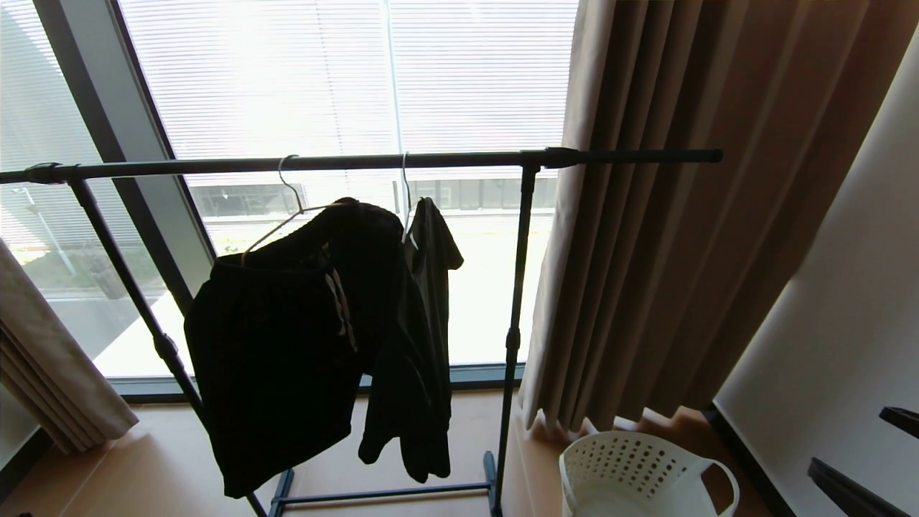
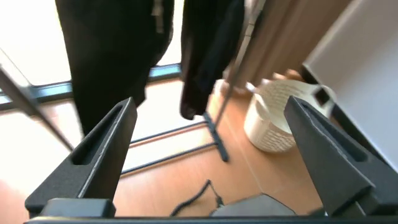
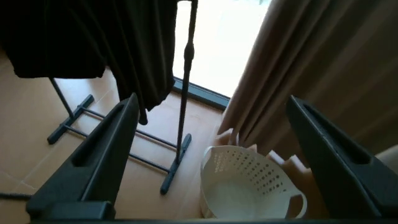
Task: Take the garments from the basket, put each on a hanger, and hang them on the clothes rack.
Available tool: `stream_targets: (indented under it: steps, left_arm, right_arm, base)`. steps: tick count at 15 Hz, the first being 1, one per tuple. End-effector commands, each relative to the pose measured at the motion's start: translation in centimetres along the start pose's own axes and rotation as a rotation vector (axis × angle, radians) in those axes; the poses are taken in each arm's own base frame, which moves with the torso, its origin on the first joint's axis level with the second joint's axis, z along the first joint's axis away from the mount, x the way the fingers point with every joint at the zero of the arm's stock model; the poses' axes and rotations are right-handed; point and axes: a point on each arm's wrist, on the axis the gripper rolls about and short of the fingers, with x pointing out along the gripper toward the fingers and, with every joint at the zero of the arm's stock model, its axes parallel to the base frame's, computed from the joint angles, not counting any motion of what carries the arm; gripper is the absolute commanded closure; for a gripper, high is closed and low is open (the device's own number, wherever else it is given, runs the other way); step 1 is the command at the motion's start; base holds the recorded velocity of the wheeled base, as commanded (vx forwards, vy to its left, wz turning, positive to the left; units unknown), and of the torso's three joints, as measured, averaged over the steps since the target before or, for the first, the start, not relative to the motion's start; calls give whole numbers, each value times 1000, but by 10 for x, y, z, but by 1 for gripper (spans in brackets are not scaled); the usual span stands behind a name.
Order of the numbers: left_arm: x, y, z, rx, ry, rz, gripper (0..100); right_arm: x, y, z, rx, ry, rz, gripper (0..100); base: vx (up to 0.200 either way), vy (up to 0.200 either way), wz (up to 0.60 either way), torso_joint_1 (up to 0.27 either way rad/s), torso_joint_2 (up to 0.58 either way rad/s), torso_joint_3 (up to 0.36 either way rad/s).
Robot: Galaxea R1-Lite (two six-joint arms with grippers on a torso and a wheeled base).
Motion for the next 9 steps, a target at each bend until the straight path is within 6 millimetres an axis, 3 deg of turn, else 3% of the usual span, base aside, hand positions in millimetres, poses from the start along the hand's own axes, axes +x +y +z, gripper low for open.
stream_targets:
  steps: [1, 5, 7, 9]
  left_arm:
    - [-6, 1, -11, 6, -47, 74, 0]
    - [-10, -1, -39, 88, -80, 198, 0]
    - [-10, -1, -54, 89, -94, 180, 0]
    - [-11, -4, -56, 72, -122, 70, 0]
  right_arm:
    - [-30, -3, -19, 35, -86, -91, 0]
    - [-52, -5, -43, 51, -123, -284, 0]
    - [-60, -1, -61, 46, -137, -443, 0]
    - [-60, 4, -85, 12, -150, -592, 0]
  base:
    - [0, 0, 0, 0, 0, 0]
    - [0, 0, 0, 0, 0, 0]
    - [0, 0, 0, 0, 0, 0]
    - [0, 0, 0, 0, 0, 0]
